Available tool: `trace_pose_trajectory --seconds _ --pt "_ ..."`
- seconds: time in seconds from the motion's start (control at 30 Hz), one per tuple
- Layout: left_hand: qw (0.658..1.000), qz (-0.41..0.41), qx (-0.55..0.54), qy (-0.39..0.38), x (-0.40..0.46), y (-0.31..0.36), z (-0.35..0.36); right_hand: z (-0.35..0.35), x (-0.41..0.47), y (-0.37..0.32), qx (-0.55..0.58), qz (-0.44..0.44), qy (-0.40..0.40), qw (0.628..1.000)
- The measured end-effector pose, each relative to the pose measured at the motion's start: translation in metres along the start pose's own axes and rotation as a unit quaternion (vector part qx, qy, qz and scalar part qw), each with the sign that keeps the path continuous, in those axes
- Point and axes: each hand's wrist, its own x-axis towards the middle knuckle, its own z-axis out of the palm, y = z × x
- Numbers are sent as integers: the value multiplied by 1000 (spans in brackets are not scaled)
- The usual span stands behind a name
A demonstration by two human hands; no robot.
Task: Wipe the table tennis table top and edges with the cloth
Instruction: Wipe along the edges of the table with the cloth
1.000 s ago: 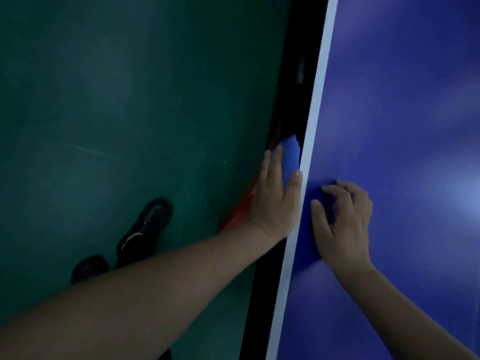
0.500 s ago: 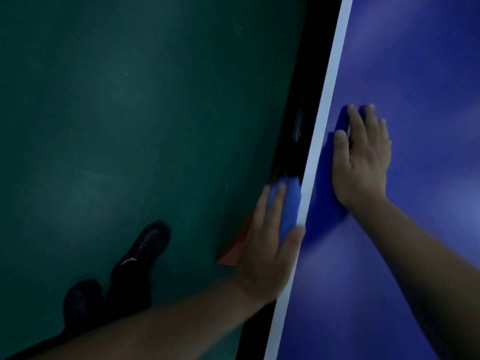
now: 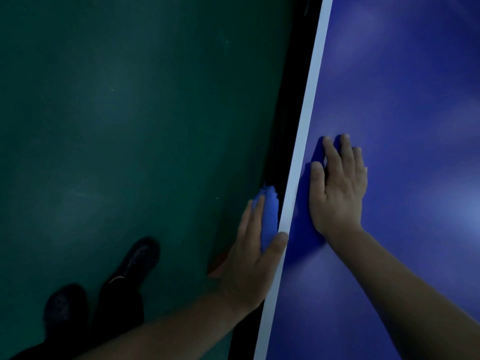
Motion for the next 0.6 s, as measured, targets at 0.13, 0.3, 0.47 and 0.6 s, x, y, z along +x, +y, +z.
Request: trace_pose_trajectory --seconds 0.13,0.3,0.47,0.6 --pt "999 -31 14 16 73 16 -5 -1 1 0 -2 2 -5 1000" --pt "999 -28 30 23 144 43 -14 0 3 2 -2 -4 -3 1000" --pt "999 8 44 2 69 26 -6 1 3 3 1 -13 7 1000" --pt "999 -16 42 3 40 21 -2 0 7 2 13 -18 25 999"
